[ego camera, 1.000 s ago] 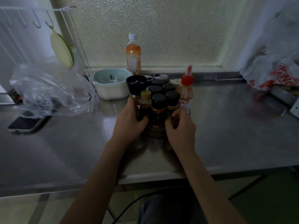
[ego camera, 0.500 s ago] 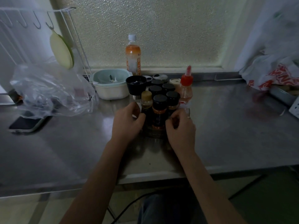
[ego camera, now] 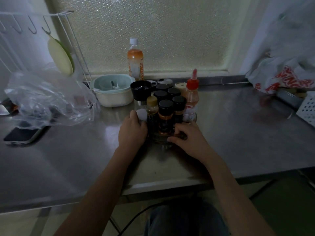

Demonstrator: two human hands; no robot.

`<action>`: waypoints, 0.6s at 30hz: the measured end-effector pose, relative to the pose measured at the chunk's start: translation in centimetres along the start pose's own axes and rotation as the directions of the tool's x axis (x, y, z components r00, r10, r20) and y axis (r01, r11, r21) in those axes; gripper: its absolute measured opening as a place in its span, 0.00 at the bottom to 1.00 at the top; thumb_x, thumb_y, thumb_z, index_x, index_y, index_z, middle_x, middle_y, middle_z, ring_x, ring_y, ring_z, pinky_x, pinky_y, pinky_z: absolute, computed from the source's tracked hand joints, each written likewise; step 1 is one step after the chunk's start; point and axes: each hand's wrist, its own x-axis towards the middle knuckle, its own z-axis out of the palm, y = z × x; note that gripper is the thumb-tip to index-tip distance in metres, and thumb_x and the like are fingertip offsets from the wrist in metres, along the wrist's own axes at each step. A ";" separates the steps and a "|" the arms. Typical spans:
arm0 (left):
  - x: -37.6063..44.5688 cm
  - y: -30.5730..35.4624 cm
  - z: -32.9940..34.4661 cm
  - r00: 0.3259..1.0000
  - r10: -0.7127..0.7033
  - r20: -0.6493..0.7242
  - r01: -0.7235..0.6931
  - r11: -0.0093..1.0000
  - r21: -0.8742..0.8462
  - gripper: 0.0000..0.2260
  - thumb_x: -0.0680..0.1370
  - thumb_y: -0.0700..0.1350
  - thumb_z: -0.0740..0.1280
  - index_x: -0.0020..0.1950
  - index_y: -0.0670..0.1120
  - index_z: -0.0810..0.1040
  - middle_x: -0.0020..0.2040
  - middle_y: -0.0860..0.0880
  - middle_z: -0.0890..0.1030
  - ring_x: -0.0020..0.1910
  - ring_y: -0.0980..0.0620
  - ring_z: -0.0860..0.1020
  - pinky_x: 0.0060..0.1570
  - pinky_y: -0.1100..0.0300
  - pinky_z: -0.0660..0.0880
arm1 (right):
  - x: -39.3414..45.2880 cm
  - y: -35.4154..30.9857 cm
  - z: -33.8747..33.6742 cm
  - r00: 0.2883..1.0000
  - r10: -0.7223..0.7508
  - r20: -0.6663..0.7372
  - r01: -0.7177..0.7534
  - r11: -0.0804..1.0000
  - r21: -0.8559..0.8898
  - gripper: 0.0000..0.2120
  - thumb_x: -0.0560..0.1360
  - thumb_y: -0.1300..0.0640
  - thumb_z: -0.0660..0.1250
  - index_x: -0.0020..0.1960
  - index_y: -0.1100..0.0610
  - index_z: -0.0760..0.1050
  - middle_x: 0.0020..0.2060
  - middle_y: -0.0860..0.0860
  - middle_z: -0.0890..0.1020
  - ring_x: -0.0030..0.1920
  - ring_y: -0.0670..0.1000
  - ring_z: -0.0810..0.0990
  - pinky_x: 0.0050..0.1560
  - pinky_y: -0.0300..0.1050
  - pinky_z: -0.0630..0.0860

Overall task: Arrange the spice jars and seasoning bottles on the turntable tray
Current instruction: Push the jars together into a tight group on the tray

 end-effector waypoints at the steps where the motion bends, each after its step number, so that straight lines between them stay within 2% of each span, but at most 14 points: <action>1: 0.2 0.1 0.2 0.999 0.024 0.024 -0.024 1.000 0.000 0.06 0.77 0.42 0.59 0.44 0.42 0.63 0.41 0.42 0.71 0.39 0.46 0.68 0.37 0.55 0.61 | 0.2 0.4 -0.2 1.000 0.006 -0.008 -0.006 1.000 -0.024 0.18 0.70 0.48 0.71 0.34 0.50 0.62 0.31 0.43 0.68 0.41 0.53 0.69 0.39 0.45 0.65; 3: 0.9 0.2 0.8 0.994 0.066 0.083 -0.067 0.998 0.014 0.08 0.77 0.46 0.58 0.47 0.41 0.67 0.45 0.39 0.75 0.42 0.43 0.72 0.39 0.53 0.67 | 0.7 1.3 -0.6 1.000 0.011 -0.024 -0.012 0.997 -0.078 0.17 0.71 0.49 0.70 0.35 0.51 0.62 0.32 0.45 0.69 0.42 0.54 0.70 0.39 0.48 0.67; 5: 2.1 0.3 1.7 0.989 0.087 0.120 -0.093 0.994 0.050 0.16 0.75 0.51 0.55 0.51 0.40 0.71 0.52 0.37 0.78 0.49 0.39 0.75 0.47 0.50 0.72 | 1.6 2.3 -1.0 1.000 0.001 -0.026 -0.004 0.992 -0.123 0.16 0.71 0.48 0.69 0.36 0.51 0.63 0.32 0.48 0.70 0.41 0.56 0.71 0.39 0.50 0.68; 7: 3.5 0.6 2.6 0.989 0.078 0.124 -0.092 0.989 0.114 0.17 0.75 0.52 0.53 0.52 0.41 0.72 0.54 0.37 0.78 0.52 0.38 0.75 0.50 0.49 0.71 | 2.7 3.4 -1.0 1.000 0.003 -0.016 -0.005 0.989 -0.149 0.15 0.71 0.46 0.67 0.36 0.52 0.63 0.32 0.49 0.71 0.40 0.57 0.71 0.38 0.50 0.68; 9: 4.9 1.0 3.7 0.991 0.066 0.116 -0.086 0.980 0.181 0.13 0.78 0.50 0.54 0.51 0.42 0.72 0.54 0.37 0.78 0.53 0.38 0.74 0.51 0.48 0.68 | 4.3 4.4 -0.9 1.000 0.018 -0.023 -0.022 0.986 -0.163 0.15 0.70 0.44 0.65 0.37 0.52 0.62 0.32 0.51 0.71 0.39 0.56 0.71 0.37 0.47 0.64; 13: 7.5 1.7 5.7 0.998 0.012 0.056 -0.020 0.990 0.143 0.12 0.79 0.48 0.53 0.51 0.42 0.70 0.54 0.38 0.77 0.55 0.38 0.73 0.54 0.47 0.66 | 7.5 6.7 -0.6 0.997 0.075 -0.026 -0.078 0.984 -0.158 0.16 0.71 0.45 0.67 0.37 0.52 0.63 0.33 0.52 0.71 0.39 0.57 0.71 0.37 0.44 0.61; 18: 10.8 1.4 7.5 0.999 -0.037 -0.019 0.040 0.980 0.195 0.12 0.79 0.48 0.53 0.51 0.42 0.71 0.53 0.37 0.79 0.57 0.38 0.72 0.57 0.46 0.64 | 10.7 8.1 -0.1 0.995 0.083 -0.050 -0.092 0.974 -0.209 0.15 0.73 0.48 0.69 0.40 0.53 0.64 0.38 0.51 0.72 0.45 0.52 0.68 0.39 0.49 0.67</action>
